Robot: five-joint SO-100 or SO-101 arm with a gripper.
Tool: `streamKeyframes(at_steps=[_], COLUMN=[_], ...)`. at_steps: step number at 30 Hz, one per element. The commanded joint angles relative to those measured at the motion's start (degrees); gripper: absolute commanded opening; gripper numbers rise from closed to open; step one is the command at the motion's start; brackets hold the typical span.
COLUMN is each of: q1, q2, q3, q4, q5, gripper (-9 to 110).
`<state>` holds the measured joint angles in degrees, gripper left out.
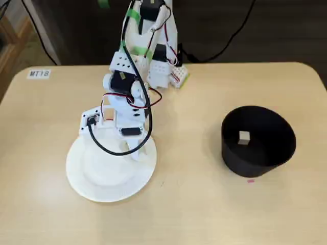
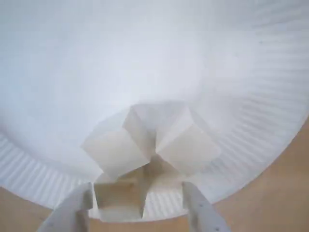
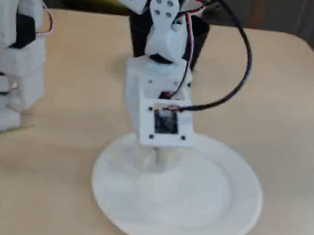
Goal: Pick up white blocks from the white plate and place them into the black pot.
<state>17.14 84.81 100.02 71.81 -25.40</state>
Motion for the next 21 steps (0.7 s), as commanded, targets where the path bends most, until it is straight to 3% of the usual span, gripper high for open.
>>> streamKeyframes(at_steps=[1,5,8,17,21], q1=[-1.0,-1.8,-1.5,-1.7,-4.0], q2=[0.2,-0.1,-1.1,-0.2,8.0], q3=[-2.5,-2.5,-2.6,-2.9,-1.2], q4=[-1.7,-4.0,-5.8,-8.7,-16.0], q5=[0.3,0.7,1.4,0.3,1.5], gripper=[24,13,-2,-2,-2])
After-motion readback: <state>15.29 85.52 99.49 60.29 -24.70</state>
